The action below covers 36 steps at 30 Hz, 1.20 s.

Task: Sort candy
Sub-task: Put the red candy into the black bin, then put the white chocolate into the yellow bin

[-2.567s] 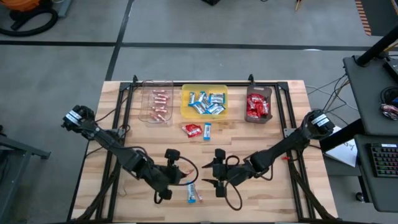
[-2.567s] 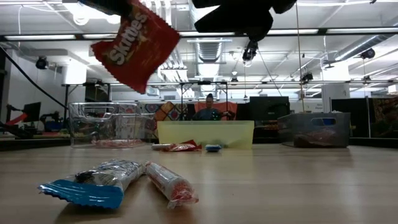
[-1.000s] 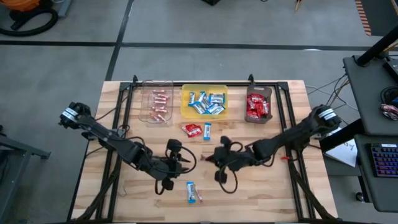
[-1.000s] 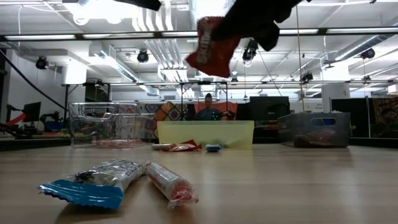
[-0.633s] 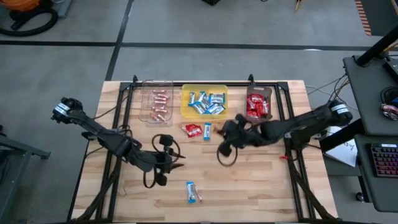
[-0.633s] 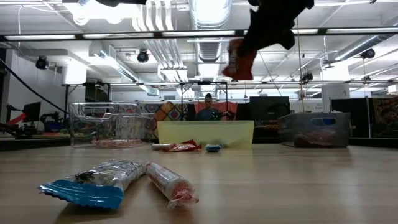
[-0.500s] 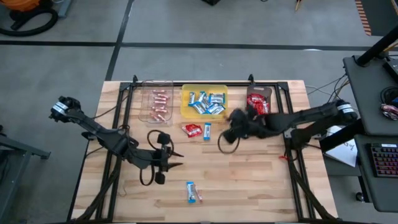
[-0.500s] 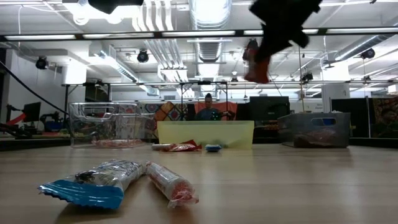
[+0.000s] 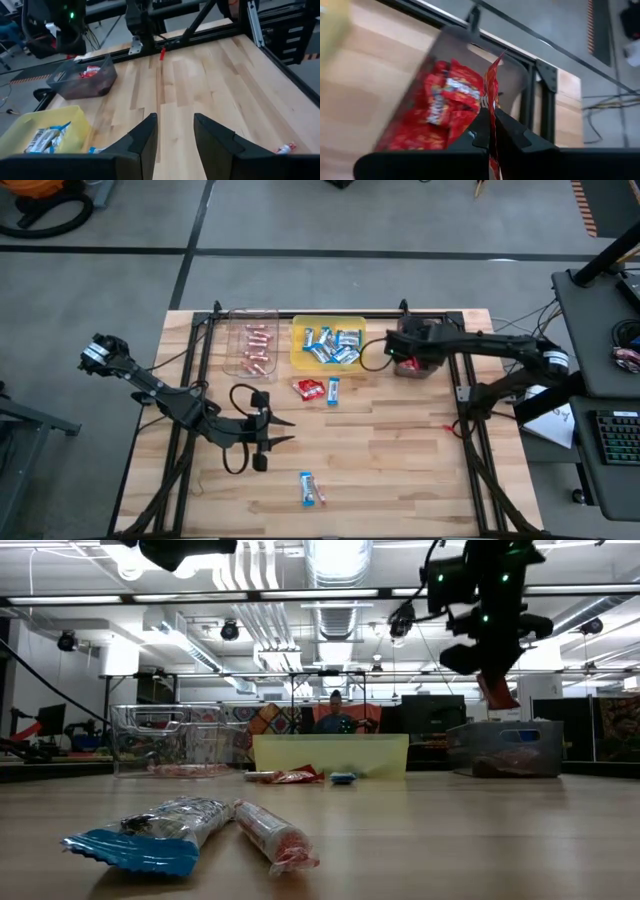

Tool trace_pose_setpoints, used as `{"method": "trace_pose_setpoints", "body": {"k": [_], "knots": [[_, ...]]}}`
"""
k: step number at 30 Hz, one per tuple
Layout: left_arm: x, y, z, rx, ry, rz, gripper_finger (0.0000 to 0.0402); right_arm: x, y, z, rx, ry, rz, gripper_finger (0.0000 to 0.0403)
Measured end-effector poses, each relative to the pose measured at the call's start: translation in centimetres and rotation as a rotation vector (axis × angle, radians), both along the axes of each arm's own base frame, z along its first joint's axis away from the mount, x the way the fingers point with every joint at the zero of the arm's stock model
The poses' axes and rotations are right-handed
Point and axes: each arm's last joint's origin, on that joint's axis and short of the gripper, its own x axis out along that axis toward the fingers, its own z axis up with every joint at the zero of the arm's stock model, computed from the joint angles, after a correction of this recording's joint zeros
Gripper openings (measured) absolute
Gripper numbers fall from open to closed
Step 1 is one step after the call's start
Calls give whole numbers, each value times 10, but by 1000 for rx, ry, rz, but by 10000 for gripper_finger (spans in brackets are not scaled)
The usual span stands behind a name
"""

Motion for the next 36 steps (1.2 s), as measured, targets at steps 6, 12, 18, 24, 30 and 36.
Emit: {"method": "trace_pose_setpoints", "body": {"k": [6, 12, 18, 24, 30, 36], "knots": [[0, 0, 1, 3, 2, -1, 111, 0, -21, -16, 43, 111, -30, 9], [0, 0, -1, 12, 21, 0, 111, 3, -29, -25, 62, 146, -49, 20], [0, 0, -1, 12, 21, 0, 111, 6, -32, -30, 72, 145, -46, 63], [0, 0, -1, 11, 21, 0, 111, 7, -32, -27, 79, 130, -42, 98], [0, 0, -1, -13, 19, 7, 111, 15, -20, -8, 109, 31, 25, 111], [0, 0, -1, -61, 21, 6, 111, 30, 11, 27, 151, -137, 180, 109]]}}
